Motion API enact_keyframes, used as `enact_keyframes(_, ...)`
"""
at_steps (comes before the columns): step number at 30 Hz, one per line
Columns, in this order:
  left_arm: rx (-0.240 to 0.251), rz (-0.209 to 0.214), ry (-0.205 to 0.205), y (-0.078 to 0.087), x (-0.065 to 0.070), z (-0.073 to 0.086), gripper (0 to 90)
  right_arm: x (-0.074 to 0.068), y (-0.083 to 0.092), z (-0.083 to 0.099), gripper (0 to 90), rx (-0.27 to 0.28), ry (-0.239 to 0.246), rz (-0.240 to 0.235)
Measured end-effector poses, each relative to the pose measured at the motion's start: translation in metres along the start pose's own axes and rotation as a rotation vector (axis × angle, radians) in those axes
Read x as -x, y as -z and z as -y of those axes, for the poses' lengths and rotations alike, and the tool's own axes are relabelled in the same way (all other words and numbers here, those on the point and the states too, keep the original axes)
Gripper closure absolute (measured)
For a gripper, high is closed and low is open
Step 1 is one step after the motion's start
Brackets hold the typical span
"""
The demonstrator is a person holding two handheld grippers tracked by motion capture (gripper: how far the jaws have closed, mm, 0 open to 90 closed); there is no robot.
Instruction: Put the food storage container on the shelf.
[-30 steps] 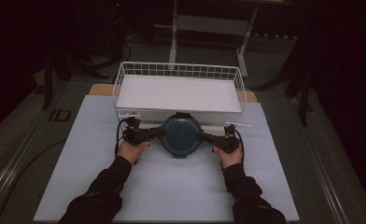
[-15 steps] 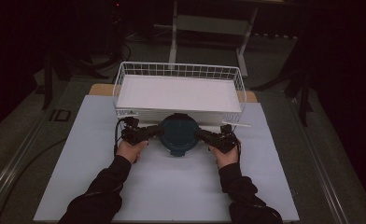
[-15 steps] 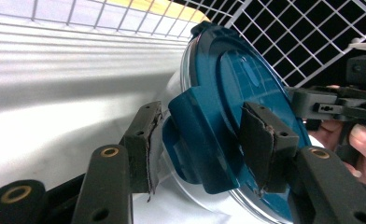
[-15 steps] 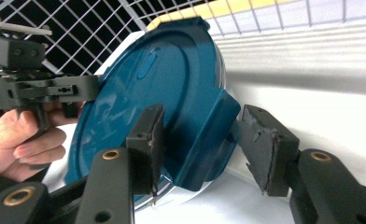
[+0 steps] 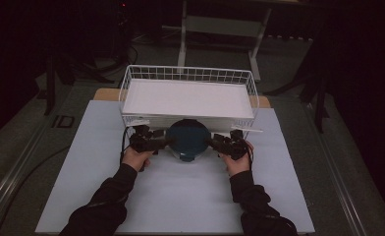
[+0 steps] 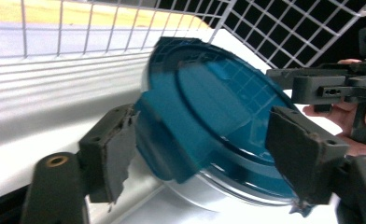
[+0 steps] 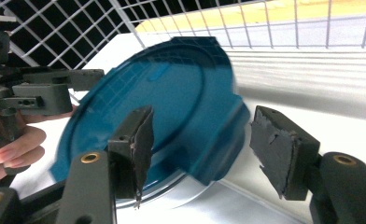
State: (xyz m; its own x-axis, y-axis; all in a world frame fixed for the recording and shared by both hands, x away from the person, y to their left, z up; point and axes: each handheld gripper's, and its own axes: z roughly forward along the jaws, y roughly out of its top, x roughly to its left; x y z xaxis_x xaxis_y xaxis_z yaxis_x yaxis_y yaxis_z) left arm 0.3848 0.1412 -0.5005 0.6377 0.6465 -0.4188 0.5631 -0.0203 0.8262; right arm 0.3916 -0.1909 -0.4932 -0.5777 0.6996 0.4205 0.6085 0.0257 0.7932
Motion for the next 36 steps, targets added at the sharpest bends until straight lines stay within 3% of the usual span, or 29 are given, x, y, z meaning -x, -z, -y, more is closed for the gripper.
enact_keyframes(2,0.000,0.019,0.022,0.002,0.003,0.001,18.1,-0.004,0.002,0.000,35.2,-0.006,0.015,0.000)
enact_keyframes(3,-0.007,0.028,-0.006,0.007,0.006,0.002,13.7,-0.005,0.004,0.001,33.0,-0.008,0.021,-0.003)
enact_keyframes(5,-0.013,0.048,-0.020,0.012,0.009,0.004,9.5,-0.008,0.007,0.001,32.2,-0.012,0.035,0.006)
enact_keyframes(7,-0.035,0.057,-0.033,0.017,0.014,0.007,0.0,-0.011,0.010,0.002,30.3,-0.023,0.051,0.006)
enact_keyframes(10,-0.045,0.073,-0.048,0.026,0.022,0.011,0.0,-0.017,0.013,0.003,30.6,-0.026,0.056,0.017)
enact_keyframes(16,-0.034,0.086,-0.081,0.044,0.040,0.021,0.0,-0.042,0.029,0.013,45.7,-0.012,0.084,-0.021)
enact_keyframes(19,-0.030,0.084,-0.096,0.050,0.046,0.025,0.0,-0.052,0.031,0.018,55.9,-0.036,0.086,-0.048)
enact_keyframes(26,-0.037,0.087,-0.105,0.052,0.049,0.032,0.0,-0.073,0.022,0.033,73.8,-0.112,0.119,-0.102)
enact_keyframes(30,-0.027,0.076,-0.107,0.053,0.048,0.033,0.0,-0.080,0.012,0.042,89.4,-0.156,0.129,-0.134)
enact_keyframes(36,-0.019,0.073,-0.110,0.054,0.047,0.035,0.0,-0.082,-0.006,0.048,89.6,-0.207,0.145,-0.134)
